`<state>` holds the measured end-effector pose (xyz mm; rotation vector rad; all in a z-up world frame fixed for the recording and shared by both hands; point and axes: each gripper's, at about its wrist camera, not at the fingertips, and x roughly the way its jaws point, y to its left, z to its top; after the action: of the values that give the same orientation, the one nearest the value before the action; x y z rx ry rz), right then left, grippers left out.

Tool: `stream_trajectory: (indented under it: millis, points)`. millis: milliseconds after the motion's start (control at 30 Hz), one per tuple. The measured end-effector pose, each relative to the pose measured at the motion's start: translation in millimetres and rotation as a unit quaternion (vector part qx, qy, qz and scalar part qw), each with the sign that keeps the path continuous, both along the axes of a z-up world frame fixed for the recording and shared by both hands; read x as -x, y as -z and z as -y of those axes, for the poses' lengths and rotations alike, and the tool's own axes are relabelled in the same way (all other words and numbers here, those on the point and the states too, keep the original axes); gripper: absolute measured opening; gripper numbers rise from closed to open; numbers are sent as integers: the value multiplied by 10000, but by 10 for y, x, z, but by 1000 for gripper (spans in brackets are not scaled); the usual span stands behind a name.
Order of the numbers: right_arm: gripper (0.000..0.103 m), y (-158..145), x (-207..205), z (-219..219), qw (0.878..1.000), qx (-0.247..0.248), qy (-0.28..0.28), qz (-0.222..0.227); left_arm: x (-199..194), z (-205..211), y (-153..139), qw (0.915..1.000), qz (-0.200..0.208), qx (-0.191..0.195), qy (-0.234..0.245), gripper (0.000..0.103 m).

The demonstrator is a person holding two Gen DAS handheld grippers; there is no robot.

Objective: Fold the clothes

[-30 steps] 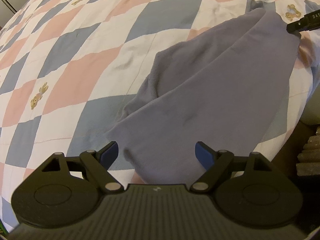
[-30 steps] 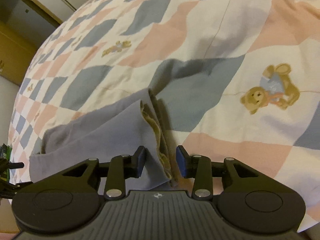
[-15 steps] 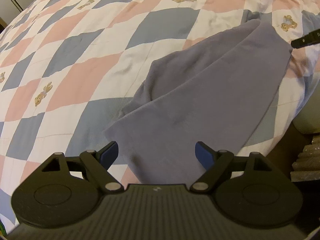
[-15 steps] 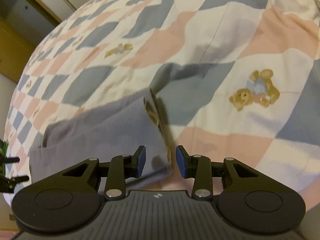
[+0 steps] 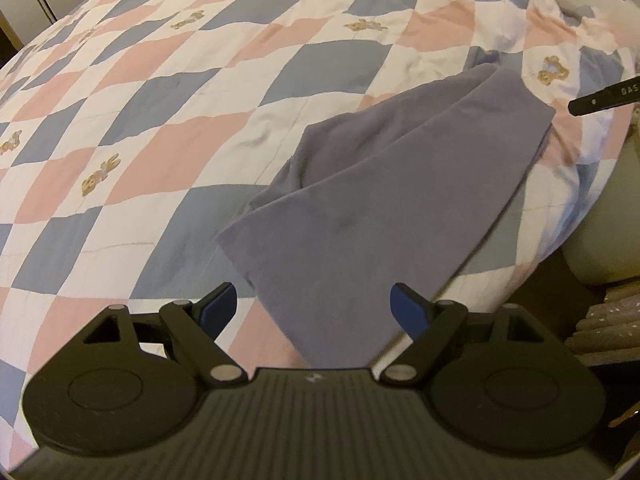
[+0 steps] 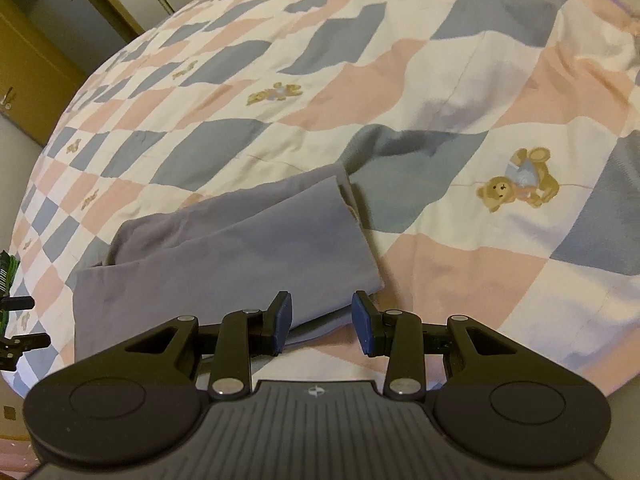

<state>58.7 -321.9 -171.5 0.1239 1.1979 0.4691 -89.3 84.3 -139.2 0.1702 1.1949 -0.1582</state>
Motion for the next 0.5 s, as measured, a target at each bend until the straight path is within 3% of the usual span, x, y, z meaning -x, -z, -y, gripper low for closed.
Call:
stream_trajectory:
  millis: [500]
  points:
    - [38,-453,662,-536,9985,357,13,407,350,-455,-313,9987,427,198,188,81]
